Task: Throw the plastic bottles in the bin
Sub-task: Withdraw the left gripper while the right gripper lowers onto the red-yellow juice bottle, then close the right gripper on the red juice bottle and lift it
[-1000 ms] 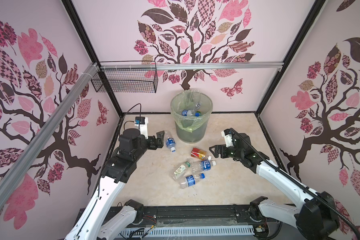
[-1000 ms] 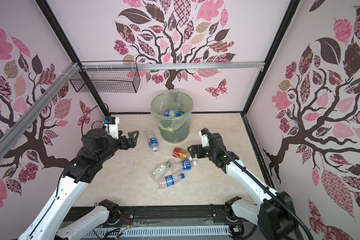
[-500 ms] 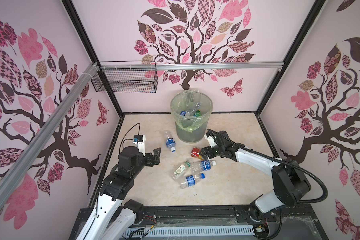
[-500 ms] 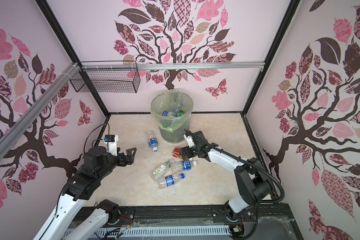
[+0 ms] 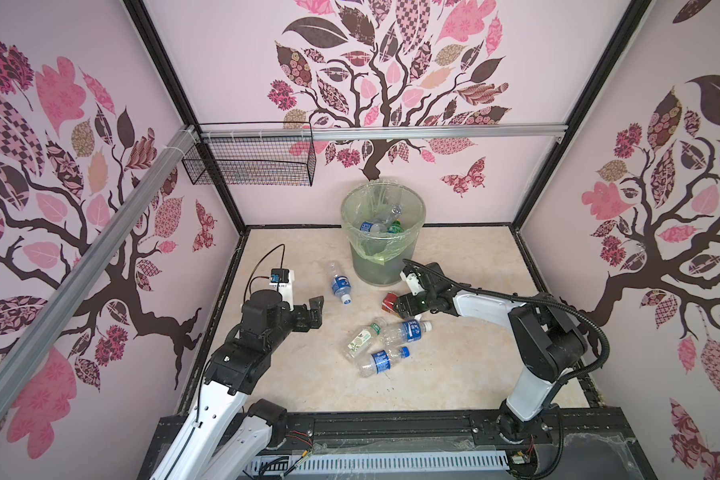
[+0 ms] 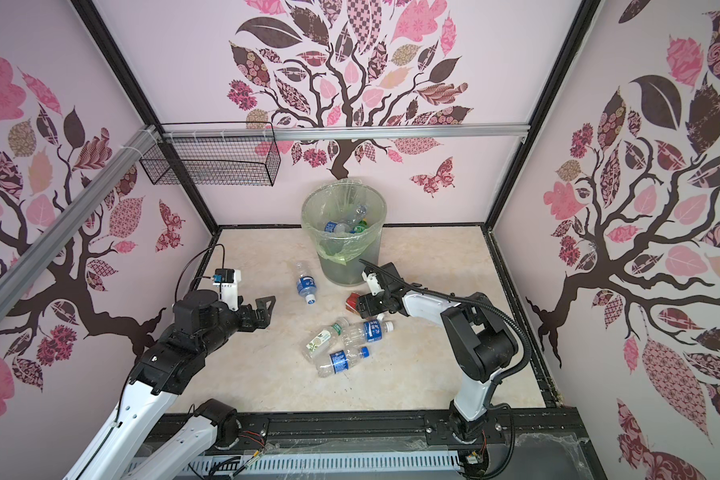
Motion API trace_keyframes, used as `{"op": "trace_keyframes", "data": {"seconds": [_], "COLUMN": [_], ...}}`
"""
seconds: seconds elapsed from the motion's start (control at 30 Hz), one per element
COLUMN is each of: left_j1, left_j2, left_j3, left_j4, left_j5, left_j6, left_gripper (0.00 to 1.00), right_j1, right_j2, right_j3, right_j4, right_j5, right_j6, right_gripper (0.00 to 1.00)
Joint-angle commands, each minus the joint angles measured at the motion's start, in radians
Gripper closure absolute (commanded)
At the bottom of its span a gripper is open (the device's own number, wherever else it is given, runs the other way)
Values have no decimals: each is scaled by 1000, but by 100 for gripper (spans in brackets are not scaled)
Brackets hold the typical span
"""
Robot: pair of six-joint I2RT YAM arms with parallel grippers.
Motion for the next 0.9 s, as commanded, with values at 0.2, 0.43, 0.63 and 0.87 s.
{"op": "trace_keyframes", "data": {"seconds": [0.2,0.43,0.63,0.87], "left_j1": [4,4,3,4], "left_j2": [-1,-3,-1,3], "left_j3": [-28,-30,-31,-33], "left_j4": [11,12,11,12], "left_j5": [13,13,18,21], "left_j6": [-1,0,0,0], "left_gripper": [2,2,2,2], "right_j1": [0,-2,-34,-112], "right_j2": [99,86,30,-66], "right_j3": [53,30,-36,-119], "right_j4": [22,52,102,133], "right_j5": [58,156,258,254], "right_j6": [60,98,149,209], "right_gripper": [14,23,31,42]}}
